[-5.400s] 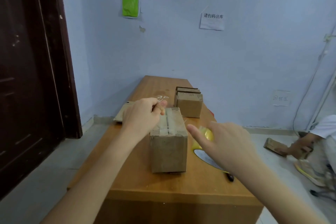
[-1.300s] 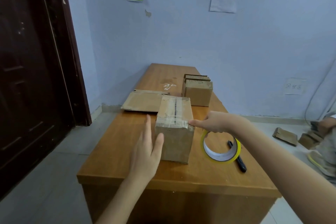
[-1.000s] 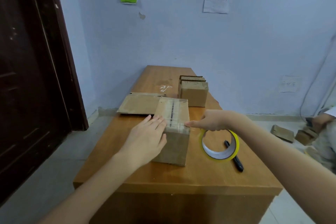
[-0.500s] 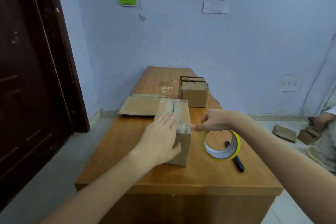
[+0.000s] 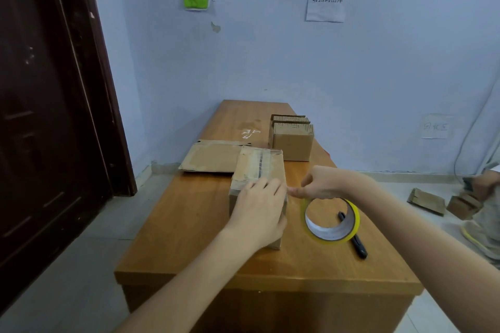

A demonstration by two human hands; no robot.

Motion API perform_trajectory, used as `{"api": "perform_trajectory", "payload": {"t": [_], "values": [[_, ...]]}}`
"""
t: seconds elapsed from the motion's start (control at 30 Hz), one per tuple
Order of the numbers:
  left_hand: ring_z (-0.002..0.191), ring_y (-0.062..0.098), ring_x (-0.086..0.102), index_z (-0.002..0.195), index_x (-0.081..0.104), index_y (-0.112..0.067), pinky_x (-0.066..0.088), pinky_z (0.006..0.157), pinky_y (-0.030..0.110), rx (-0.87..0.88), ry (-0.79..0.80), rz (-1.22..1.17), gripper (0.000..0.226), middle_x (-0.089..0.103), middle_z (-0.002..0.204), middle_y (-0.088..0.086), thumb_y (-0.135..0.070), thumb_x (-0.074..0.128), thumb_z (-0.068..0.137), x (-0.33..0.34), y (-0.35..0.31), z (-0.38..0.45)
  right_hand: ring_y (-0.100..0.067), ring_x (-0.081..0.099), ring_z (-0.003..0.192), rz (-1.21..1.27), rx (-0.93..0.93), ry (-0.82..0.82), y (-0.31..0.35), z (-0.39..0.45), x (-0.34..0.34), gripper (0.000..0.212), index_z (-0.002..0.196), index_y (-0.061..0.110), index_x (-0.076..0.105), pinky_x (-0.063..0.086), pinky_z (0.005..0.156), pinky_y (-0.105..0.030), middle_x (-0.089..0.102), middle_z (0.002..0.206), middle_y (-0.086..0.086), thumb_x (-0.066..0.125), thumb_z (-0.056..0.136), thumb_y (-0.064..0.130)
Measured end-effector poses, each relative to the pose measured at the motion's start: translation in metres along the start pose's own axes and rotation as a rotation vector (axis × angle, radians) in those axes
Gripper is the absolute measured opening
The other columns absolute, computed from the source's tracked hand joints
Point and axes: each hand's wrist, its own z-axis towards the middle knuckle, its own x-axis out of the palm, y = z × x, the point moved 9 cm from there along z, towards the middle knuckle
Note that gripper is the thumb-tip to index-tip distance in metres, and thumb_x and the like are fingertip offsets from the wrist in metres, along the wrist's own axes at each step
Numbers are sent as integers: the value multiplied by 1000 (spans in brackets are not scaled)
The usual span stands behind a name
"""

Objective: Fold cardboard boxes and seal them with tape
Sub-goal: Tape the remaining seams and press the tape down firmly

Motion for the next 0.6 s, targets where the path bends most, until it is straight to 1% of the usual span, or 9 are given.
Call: {"api": "perform_trajectory", "payload": {"t": [0.07,0.1,0.17,0.2,0.27,0.37,0.43,0.53,0.6], "values": [[119,20,39,127,44,-15,33,100,30,-16,-3,16,38,45,128,4,-28,47,91,2,-3,6,-11,34,51,-10,3,-1,0,-1,-2,54,51,20,40,27,49,-23,38,52,7,49,91,55],[124,21,35,128,43,-13,31,104,30,-25,7,-1,39,41,133,6,-27,48,91,5,-4,7,-12,34,51,-17,3,-6,0,-1,-2,54,52,20,40,27,49,-23,37,53,7,49,91,55],[140,23,21,138,34,-10,22,113,31,-23,22,-33,49,25,150,10,-25,47,93,11,-5,6,-12,33,51,-39,8,-25,-1,-2,-3,54,52,20,40,26,49,-23,37,54,6,48,91,55],[143,22,17,143,28,-9,17,115,31,-17,29,-32,54,19,155,9,-25,46,95,13,-5,4,-12,33,51,-48,12,-37,-2,-3,-3,55,52,19,39,26,49,-23,36,54,6,47,91,57],[143,21,21,148,22,-9,17,115,29,-4,29,-26,57,20,156,8,-25,42,97,15,-3,0,-12,35,52,-71,16,-64,-2,-2,-2,57,53,19,40,27,50,-24,38,54,5,45,90,61],[140,18,29,150,19,-12,26,112,28,19,12,-20,57,29,154,6,-22,42,98,15,1,1,-11,40,54,-27,-8,-40,-3,0,4,57,56,18,44,32,52,-23,43,57,5,41,90,64],[139,16,32,151,14,-14,31,108,26,16,2,-51,59,32,153,4,-21,41,100,15,5,4,-11,45,58,75,-17,-3,-8,0,11,55,62,18,48,37,55,-22,48,61,4,41,89,66],[140,12,28,150,21,-14,27,109,23,34,-2,-84,49,27,155,0,-25,31,104,15,9,8,-9,48,66,195,-82,-36,-18,-5,19,54,79,16,55,37,60,-21,51,72,6,44,85,68],[141,10,25,150,24,-15,25,110,23,51,-2,-117,47,25,156,-1,-27,27,104,16,10,9,-10,54,76,314,-181,-91,-24,-11,26,51,95,16,61,42,68,-21,57,83,6,55,81,64]]}}
